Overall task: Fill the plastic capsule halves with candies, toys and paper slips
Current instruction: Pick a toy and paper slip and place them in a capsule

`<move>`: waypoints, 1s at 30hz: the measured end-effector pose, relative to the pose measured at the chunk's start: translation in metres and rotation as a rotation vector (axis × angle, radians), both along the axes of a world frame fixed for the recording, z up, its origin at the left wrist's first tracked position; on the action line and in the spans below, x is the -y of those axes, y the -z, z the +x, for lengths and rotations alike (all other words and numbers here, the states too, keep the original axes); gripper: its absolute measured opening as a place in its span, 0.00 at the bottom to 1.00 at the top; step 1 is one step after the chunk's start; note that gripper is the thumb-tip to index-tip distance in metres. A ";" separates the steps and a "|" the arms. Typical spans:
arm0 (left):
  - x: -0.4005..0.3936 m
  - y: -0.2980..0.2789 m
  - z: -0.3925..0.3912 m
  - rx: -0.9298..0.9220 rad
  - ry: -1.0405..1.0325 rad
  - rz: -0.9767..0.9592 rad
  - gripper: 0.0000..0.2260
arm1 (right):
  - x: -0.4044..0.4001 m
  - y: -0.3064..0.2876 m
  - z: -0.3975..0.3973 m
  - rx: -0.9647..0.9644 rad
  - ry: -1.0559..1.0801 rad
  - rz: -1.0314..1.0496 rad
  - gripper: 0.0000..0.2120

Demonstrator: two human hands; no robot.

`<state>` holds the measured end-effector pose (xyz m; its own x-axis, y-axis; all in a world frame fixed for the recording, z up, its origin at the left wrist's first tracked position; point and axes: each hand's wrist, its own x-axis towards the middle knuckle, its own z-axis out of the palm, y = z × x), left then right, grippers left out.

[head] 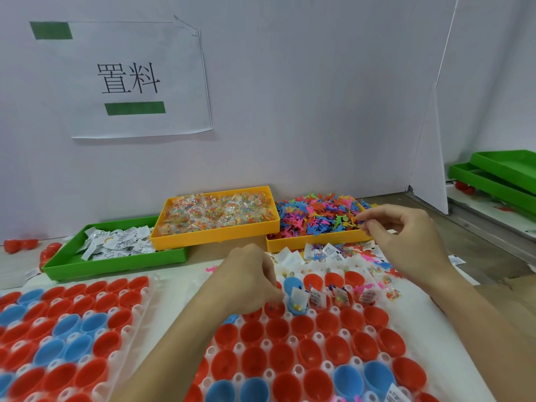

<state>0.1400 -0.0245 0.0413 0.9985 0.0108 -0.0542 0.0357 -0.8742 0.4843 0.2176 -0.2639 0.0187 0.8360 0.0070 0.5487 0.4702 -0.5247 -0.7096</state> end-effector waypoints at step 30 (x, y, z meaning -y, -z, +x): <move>-0.013 -0.012 -0.002 0.094 0.048 -0.042 0.13 | -0.007 0.039 0.018 -0.314 -0.224 -0.314 0.15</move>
